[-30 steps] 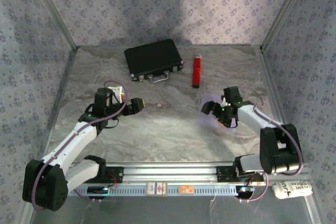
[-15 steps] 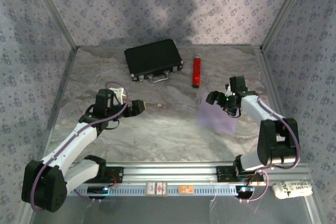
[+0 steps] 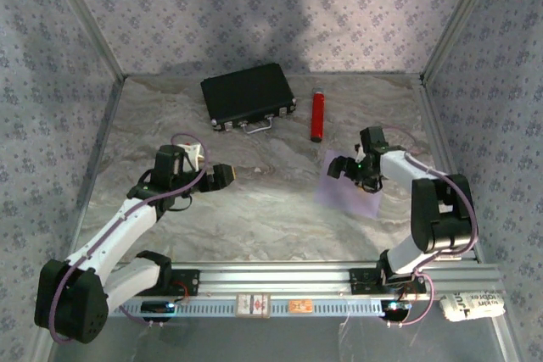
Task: Fold a paper plane with a square sheet of paper (pick it up from the middle)
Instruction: Move the square sheet of paper to the center of the table.
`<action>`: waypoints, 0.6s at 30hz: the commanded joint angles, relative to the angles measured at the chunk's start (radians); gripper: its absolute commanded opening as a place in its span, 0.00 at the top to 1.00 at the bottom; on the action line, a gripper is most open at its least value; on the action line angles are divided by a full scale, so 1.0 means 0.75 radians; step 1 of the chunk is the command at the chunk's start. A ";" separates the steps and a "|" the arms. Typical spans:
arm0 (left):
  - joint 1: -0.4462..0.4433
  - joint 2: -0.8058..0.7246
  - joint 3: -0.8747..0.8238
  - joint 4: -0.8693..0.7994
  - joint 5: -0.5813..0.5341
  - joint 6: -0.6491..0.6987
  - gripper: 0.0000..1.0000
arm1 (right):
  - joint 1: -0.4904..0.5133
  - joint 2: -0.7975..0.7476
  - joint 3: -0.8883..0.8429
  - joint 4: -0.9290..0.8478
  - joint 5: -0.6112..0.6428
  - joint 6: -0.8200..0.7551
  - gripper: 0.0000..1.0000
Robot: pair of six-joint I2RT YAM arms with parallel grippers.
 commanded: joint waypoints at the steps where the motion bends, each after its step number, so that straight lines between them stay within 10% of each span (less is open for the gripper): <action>1: -0.007 -0.015 0.042 -0.032 0.017 0.024 0.00 | 0.082 -0.044 -0.104 0.008 -0.023 0.113 0.01; 18: -0.011 0.069 0.103 -0.121 -0.005 0.024 0.00 | 0.752 0.166 0.065 0.224 0.078 0.363 0.01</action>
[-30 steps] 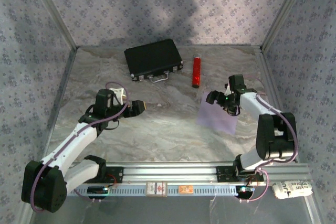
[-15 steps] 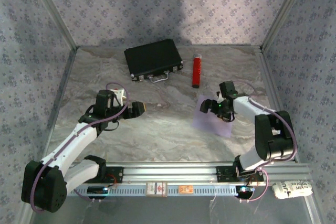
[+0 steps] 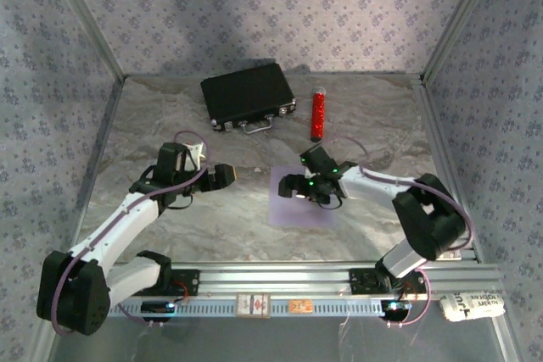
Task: Fold a paper plane with a square sheet of paper (pick it up from the middle)
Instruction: Move the square sheet of paper to the center of the table.
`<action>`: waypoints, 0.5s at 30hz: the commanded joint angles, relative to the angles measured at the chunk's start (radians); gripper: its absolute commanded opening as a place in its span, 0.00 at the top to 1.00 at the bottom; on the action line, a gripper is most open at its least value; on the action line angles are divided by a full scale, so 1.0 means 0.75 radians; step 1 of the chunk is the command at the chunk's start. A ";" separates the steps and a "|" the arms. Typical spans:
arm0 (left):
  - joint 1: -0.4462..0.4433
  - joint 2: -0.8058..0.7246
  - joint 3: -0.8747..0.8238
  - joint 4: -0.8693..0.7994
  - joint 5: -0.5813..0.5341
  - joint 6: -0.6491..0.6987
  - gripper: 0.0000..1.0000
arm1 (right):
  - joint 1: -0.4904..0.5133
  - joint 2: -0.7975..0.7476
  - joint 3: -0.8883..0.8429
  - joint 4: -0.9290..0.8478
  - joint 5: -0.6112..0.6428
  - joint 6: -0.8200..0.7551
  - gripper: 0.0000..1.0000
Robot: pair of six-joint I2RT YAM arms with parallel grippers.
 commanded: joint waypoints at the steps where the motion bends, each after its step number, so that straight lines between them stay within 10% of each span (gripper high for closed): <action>1: -0.011 -0.003 0.056 -0.052 -0.025 0.018 0.00 | 0.071 0.135 0.085 -0.046 0.011 0.002 0.01; 15: 0.079 -0.059 0.061 -0.080 -0.075 -0.054 0.00 | 0.185 0.250 0.180 0.059 -0.023 0.115 0.01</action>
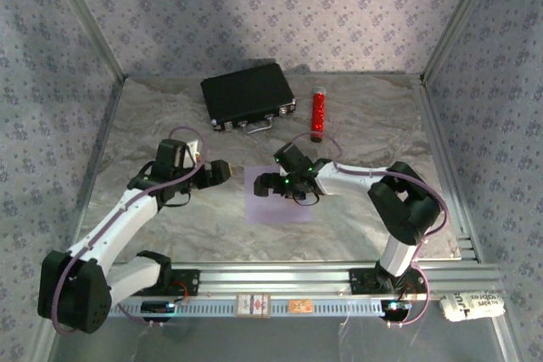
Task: Fold a paper plane with a square sheet of paper (pick it up from the middle)
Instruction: Move the square sheet of paper to the center of the table, then first fold the square sheet of paper in half at the center of the table.
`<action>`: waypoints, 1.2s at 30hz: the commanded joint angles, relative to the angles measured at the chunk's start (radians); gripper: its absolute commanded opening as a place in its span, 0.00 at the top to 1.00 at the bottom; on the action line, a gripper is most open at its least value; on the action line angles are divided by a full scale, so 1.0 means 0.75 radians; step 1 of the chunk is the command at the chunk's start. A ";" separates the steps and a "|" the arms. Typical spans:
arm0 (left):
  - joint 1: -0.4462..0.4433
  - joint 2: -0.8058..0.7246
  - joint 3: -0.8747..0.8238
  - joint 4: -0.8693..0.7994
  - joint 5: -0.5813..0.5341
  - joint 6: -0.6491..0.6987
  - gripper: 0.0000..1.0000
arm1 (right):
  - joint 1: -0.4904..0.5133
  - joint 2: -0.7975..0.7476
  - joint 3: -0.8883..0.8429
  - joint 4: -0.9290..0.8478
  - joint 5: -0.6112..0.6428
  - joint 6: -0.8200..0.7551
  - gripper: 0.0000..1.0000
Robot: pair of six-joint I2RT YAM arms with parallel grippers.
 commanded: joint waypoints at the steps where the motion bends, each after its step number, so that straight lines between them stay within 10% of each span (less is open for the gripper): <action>1: 0.077 -0.070 -0.011 0.027 0.086 -0.027 0.00 | 0.024 0.048 -0.010 -0.044 -0.001 0.076 0.01; 14: 0.161 -0.100 -0.028 0.037 0.283 -0.038 0.00 | 0.011 -0.115 -0.156 0.292 0.013 0.324 0.01; 26: -0.248 0.138 0.173 -0.133 -0.038 0.018 0.05 | -0.122 -0.664 -0.348 -0.083 0.471 0.146 0.01; 36: -0.560 0.653 0.622 -0.484 -0.342 -0.002 0.20 | -0.371 -1.051 -0.582 -0.119 0.235 0.125 0.01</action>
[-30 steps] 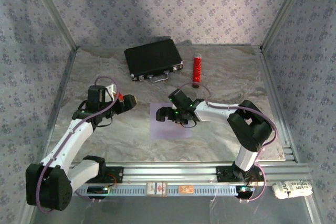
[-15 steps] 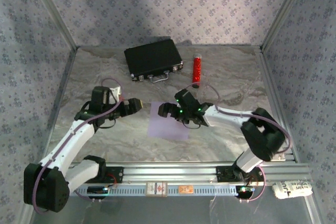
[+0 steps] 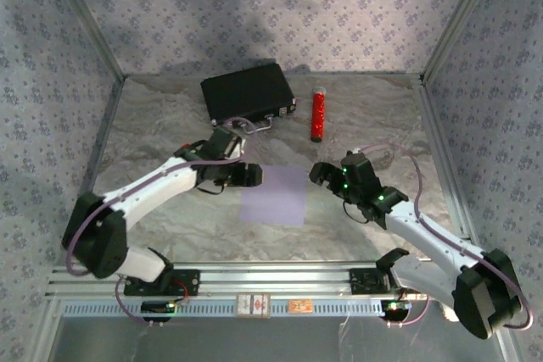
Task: Fold a paper plane with a square sheet of paper (pick it up from the middle)
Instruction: First fold the square sheet of paper in half at the center of the table.
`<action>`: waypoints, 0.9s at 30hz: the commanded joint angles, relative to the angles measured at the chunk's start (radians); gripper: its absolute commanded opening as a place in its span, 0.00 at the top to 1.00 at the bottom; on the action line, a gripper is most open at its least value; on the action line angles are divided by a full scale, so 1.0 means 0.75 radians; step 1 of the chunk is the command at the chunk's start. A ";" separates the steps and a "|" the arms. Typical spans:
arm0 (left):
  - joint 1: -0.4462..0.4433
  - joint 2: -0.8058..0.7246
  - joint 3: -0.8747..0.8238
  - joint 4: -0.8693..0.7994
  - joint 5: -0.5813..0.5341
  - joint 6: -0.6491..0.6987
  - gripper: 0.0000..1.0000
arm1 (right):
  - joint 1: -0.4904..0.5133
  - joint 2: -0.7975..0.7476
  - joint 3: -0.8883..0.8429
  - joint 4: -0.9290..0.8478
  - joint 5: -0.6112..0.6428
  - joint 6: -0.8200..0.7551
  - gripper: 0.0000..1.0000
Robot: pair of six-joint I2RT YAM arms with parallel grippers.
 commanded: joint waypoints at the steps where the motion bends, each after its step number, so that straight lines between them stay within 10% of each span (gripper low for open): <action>1: -0.095 0.152 0.169 -0.225 -0.143 0.009 0.20 | -0.020 -0.061 -0.008 -0.092 -0.086 -0.051 0.01; 27: -0.275 0.661 0.545 -0.359 -0.247 -0.307 0.12 | -0.028 -0.050 0.010 -0.258 -0.163 -0.162 0.01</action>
